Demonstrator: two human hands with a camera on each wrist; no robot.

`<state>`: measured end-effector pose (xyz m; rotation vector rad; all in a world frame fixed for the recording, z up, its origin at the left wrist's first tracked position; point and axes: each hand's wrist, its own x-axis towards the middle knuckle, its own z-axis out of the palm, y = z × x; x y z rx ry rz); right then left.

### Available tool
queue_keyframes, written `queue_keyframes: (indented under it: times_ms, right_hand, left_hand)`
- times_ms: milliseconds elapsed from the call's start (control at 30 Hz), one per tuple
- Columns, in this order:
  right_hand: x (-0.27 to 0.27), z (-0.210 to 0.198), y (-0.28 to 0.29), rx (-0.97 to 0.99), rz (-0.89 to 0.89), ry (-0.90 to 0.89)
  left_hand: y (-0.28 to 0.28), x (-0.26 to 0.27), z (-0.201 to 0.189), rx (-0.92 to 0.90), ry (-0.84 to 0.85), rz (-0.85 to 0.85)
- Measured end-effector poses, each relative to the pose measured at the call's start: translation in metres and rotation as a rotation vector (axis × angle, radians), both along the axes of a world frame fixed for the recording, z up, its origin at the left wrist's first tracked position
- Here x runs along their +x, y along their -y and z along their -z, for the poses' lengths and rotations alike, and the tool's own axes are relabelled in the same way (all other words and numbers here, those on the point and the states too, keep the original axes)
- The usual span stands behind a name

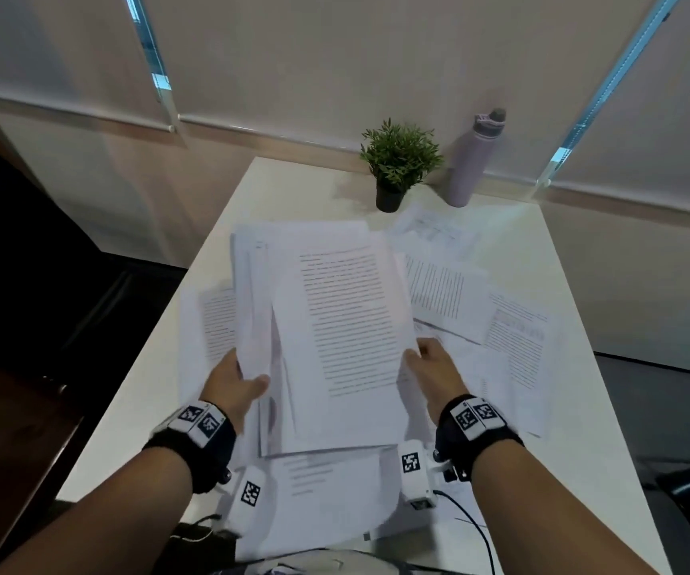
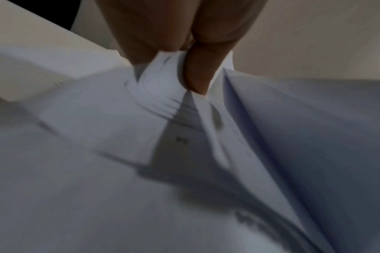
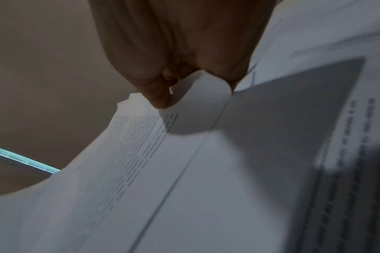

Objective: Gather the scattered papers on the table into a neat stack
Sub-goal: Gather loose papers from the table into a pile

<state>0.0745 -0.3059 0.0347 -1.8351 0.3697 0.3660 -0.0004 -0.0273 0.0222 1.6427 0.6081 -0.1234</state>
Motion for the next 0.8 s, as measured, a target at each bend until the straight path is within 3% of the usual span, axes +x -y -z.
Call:
queue_keyframes:
  times_ms: [67, 133, 233, 400, 600, 800]
  right_hand:
    - [-0.010, 0.000, -0.003, 0.149, -0.083, -0.054]
    - [-0.015, -0.001, -0.004, 0.167, -0.153, -0.062]
    - [-0.019, -0.008, -0.006, 0.145, -0.144, -0.022]
    - [-0.014, -0.039, -0.010, 0.180, -0.093, 0.162]
    - [-0.002, -0.087, -0.012, 0.250, -0.026, 0.419]
    - [-0.011, -0.078, -0.012, 0.333, 0.047, 0.373]
  left_hand:
    - [0.005, -0.003, 0.010, -0.082, -0.003, 0.049]
    - [0.013, -0.002, 0.004, -0.125, -0.026, 0.059]
    - [0.026, 0.000, -0.013, -0.014, -0.063, 0.059]
    - [0.032, 0.012, -0.041, 0.183, 0.120, 0.063]
    - [0.042, 0.037, -0.096, 0.041, 0.373, -0.075]
    - [0.051, 0.029, -0.097, 0.014, 0.365, -0.017]
